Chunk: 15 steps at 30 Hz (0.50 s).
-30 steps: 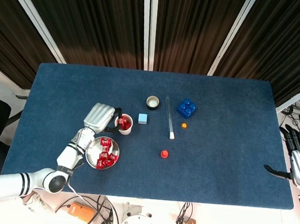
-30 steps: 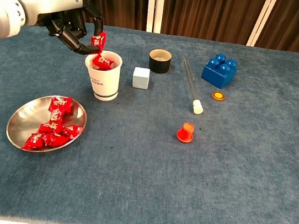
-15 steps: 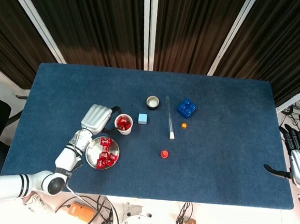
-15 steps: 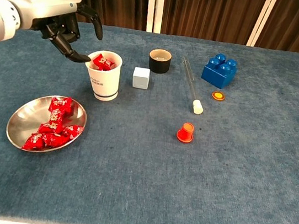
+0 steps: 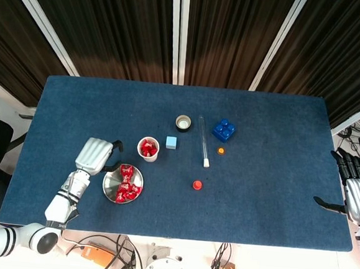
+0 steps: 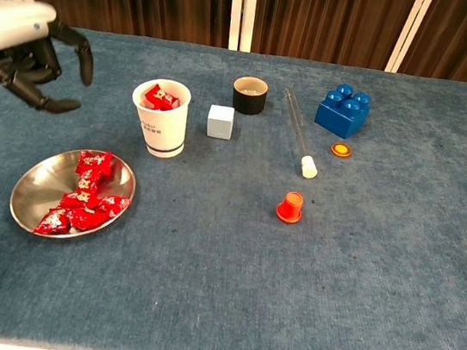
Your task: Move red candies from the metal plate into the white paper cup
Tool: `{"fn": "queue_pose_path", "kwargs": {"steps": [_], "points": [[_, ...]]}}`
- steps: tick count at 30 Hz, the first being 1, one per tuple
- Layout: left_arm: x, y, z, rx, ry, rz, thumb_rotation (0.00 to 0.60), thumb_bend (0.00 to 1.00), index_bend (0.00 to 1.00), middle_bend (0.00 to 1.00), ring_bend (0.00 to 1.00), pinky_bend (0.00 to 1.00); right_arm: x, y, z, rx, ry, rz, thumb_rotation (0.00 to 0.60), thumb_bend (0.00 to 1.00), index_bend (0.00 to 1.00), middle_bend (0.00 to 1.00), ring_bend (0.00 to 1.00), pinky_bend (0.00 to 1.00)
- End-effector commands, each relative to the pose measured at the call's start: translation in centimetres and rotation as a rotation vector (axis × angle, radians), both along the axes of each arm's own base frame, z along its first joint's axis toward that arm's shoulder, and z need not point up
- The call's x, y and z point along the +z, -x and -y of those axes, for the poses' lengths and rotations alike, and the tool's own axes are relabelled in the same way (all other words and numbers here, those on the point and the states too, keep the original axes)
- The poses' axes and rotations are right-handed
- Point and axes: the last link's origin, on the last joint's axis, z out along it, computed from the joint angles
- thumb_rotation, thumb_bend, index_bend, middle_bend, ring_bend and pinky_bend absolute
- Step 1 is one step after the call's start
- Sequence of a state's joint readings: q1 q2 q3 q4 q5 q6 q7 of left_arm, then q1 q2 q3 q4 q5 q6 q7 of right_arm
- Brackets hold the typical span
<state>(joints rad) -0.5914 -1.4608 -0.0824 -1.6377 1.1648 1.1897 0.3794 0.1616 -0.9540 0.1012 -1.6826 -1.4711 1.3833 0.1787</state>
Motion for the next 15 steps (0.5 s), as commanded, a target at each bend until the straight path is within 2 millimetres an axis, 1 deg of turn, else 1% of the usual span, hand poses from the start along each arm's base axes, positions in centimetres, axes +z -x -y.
{"fn": "queue_pose_path", "kwargs": {"steps": [1, 6, 10, 15], "points": [[-0.9, 0.7, 0.4, 0.016, 0.020, -0.012, 0.600, 0.24, 0.47, 0.91, 0.86, 0.80, 0.0, -0.1, 0.0, 0.002, 0.001, -0.001, 0.600, 0.06, 0.00, 0.00, 0.00, 0.03], [-2.5, 1.1, 0.7, 0.010, 0.050, -0.038, 0.600, 0.24, 0.48, 0.91, 0.86, 0.80, 0.2, -0.1, -0.2, 0.001, 0.007, -0.004, 0.600, 0.06, 0.00, 0.00, 0.00, 0.03], [-3.7, 1.0, 0.8, 0.001, 0.073, -0.061, 0.600, 0.24, 0.48, 0.91, 0.86, 0.80, 0.2, -0.1, -0.3, -0.001, 0.007, -0.005, 0.600, 0.06, 0.00, 0.00, 0.00, 0.03], [-4.5, 0.9, 0.7, -0.002, 0.084, -0.072, 0.600, 0.23, 0.48, 0.91, 0.86, 0.80, 0.2, -0.1, -0.3, -0.004, 0.006, -0.005, 0.600, 0.06, 0.00, 0.00, 0.00, 0.03]]}}
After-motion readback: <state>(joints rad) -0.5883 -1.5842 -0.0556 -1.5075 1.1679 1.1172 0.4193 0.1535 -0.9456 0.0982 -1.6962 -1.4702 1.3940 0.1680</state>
